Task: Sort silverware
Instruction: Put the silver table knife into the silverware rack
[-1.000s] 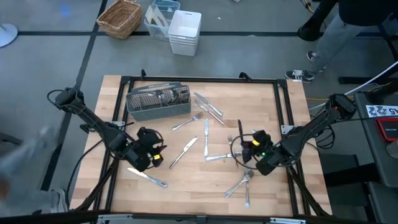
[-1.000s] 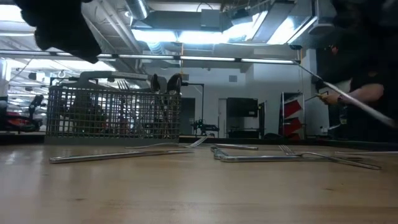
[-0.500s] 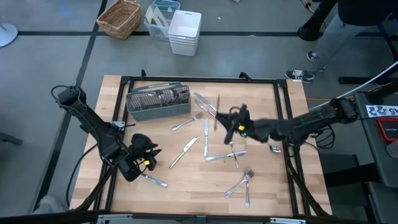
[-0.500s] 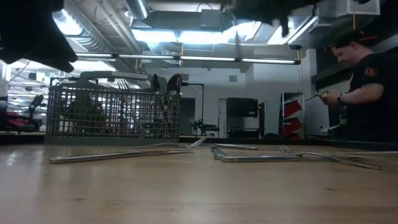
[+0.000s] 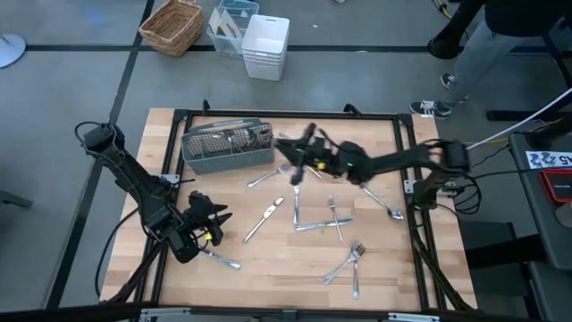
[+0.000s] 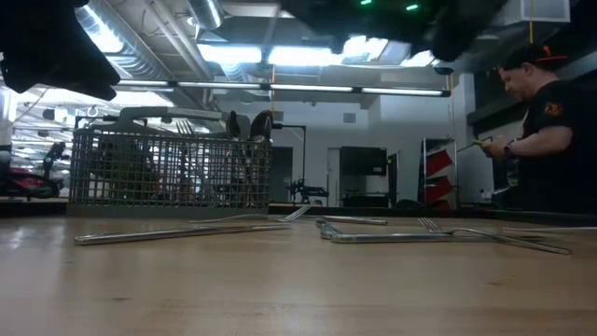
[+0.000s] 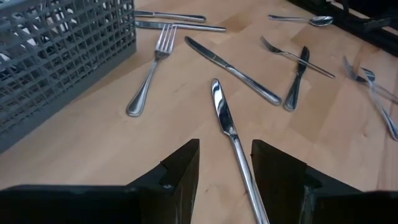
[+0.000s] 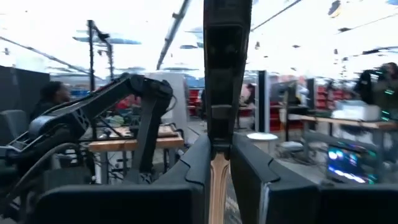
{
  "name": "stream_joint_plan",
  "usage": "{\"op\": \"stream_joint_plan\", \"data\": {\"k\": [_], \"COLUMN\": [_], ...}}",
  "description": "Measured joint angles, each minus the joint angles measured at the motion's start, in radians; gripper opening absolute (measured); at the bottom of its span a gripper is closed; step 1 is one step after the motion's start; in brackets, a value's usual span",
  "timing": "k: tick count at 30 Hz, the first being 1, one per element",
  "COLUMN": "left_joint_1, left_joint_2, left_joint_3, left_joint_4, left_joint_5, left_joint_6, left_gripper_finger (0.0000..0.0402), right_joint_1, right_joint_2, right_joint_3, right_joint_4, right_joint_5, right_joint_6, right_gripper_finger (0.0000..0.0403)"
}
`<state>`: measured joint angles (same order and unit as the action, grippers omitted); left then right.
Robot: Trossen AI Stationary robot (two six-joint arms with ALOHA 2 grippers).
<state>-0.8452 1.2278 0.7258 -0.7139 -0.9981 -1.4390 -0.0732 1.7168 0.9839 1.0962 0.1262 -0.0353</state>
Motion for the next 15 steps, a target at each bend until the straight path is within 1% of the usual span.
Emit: {"op": "stream_joint_plan", "data": {"k": [5,8,10,15], "left_joint_1": [-0.001,-0.012,-0.023,-0.055], "left_joint_2": [0.000,0.000,0.000,0.000], "left_joint_3": [0.000,0.000,0.000,0.000], "left_joint_4": [0.000,-0.002,-0.003,-0.004], "left_joint_5": [0.000,0.000,0.000,0.000], "left_joint_6": [0.000,0.000,0.000,0.000], "left_gripper_finger": [0.0138,0.0138,0.0138,0.0138], "right_joint_1": [-0.039,-0.055,-0.060,-0.060], "right_joint_2": [0.209,0.329,0.407,0.580], "right_joint_3": [0.274,0.455,0.574,0.836], "right_joint_4": [-0.012,-0.088,-0.152,-0.321], "right_joint_5": [-0.135,-0.182,-0.199,-0.200], "right_joint_6": [-0.001,-0.005,-0.029,-0.141], "right_gripper_finger": [0.0049,0.0049,0.0049,0.0049]}}
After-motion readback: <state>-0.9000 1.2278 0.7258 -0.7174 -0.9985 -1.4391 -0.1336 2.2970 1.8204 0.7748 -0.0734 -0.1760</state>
